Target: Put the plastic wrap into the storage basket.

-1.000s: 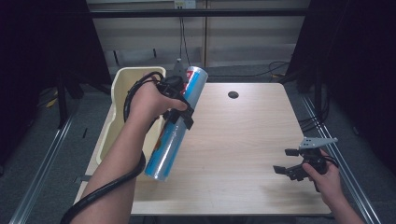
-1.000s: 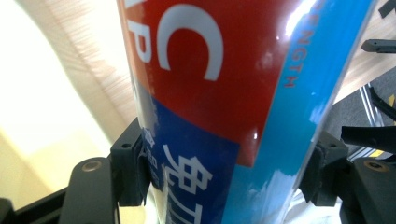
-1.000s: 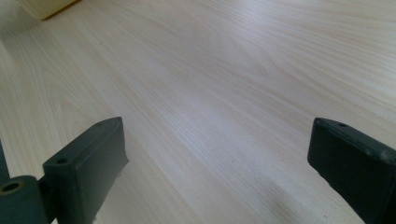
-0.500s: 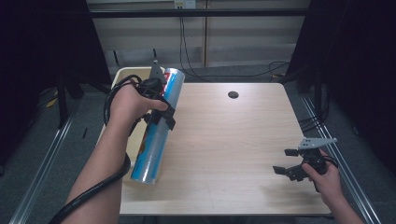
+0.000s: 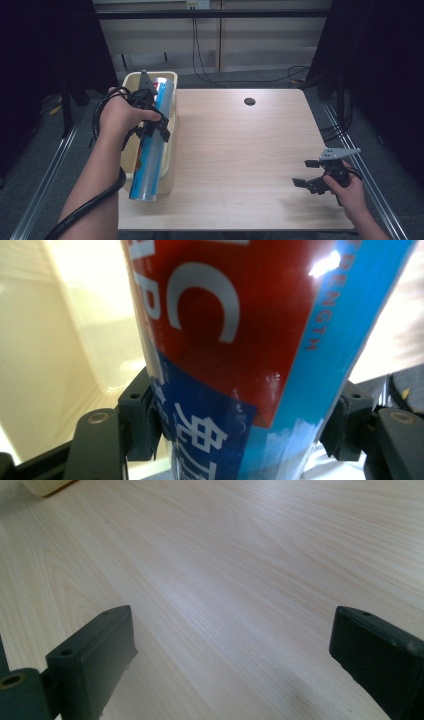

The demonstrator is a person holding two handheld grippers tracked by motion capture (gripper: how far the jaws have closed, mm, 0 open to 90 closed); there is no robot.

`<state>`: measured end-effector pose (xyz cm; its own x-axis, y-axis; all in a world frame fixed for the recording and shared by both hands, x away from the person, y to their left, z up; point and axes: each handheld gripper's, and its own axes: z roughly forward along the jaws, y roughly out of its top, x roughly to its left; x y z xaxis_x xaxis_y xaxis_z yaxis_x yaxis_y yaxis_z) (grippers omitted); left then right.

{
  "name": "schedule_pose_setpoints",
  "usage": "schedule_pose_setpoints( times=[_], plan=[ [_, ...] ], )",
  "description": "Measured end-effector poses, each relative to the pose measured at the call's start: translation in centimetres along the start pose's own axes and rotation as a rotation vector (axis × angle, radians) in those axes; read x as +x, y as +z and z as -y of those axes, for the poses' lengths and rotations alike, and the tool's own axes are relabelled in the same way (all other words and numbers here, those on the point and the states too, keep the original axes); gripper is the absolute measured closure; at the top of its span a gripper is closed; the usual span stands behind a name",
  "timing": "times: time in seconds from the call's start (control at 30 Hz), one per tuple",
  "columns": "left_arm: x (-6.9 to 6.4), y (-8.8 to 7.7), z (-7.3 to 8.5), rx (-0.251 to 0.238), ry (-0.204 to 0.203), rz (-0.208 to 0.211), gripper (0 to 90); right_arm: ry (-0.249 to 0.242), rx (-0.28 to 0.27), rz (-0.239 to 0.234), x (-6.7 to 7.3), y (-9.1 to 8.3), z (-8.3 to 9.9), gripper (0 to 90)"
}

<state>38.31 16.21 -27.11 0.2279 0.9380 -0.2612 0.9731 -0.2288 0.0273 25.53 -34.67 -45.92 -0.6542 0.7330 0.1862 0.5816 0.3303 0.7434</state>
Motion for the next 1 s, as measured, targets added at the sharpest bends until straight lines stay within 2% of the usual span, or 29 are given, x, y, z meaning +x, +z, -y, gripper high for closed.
schedule_pose_setpoints(
  times=[0.1, 0.27, 0.43, 0.63, 0.67, 0.7, 0.77, 0.8, 0.83, 0.87, 0.9, 0.97, 1.0],
  plan=[
    [0.6, 0.3, 0.0, 0.003, -0.015, 0.003, 32.1, -0.002, 0.000, -0.001, 0.1, 0.1, 0.0, 4.2],
    [1.3, 0.9, -0.2, -0.019, -0.056, 0.001, 32.1, -0.003, -0.003, 0.007, 0.0, 0.0, 0.0, 4.2],
    [1.6, 1.5, -0.4, -0.014, -0.064, -0.018, 32.0, -0.002, -0.002, 0.007, 0.0, 0.0, 0.0, 4.2],
    [2.0, 2.3, -0.6, -0.019, -0.113, -0.024, 32.1, -0.002, -0.002, 0.004, 0.0, 0.0, 0.1, 4.2],
    [2.0, 2.6, -0.7, -0.036, -0.134, -0.031, 32.0, -0.004, -0.002, 0.006, 0.0, 0.0, 0.1, 4.3],
    [2.1, 2.6, -0.7, -0.024, -0.127, -0.027, 32.0, -0.006, -0.005, 0.000, -0.1, 0.0, 0.0, 4.2],
    [2.2, 2.9, -0.8, -0.030, -0.148, -0.018, 32.0, -0.007, -0.004, 0.004, -0.1, 0.0, 0.1, 4.2],
    [2.3, 3.0, -0.8, -0.025, -0.138, -0.028, 32.0, -0.001, -0.002, 0.006, 0.0, 0.0, 0.1, 4.2],
    [2.2, 3.1, -0.8, -0.031, -0.151, -0.024, 32.0, 0.000, 0.000, 0.003, 0.0, 0.0, 0.1, 4.2],
    [2.4, 3.2, -0.9, -0.020, -0.138, -0.026, 32.0, -0.003, 0.002, 0.002, 0.0, 0.1, 0.1, 4.2],
    [2.3, 3.4, -0.9, -0.028, -0.160, -0.029, 32.0, -0.004, 0.003, 0.000, 0.0, 0.1, 0.1, 4.2],
    [2.4, 3.5, -1.0, -0.021, -0.161, -0.031, 32.0, -0.002, 0.003, 0.005, 0.0, 0.1, 0.0, 4.2],
    [2.5, 3.8, -1.0, -0.032, -0.176, -0.033, 32.1, -0.006, 0.004, 0.003, 0.0, 0.2, 0.0, 4.2]
  ],
)
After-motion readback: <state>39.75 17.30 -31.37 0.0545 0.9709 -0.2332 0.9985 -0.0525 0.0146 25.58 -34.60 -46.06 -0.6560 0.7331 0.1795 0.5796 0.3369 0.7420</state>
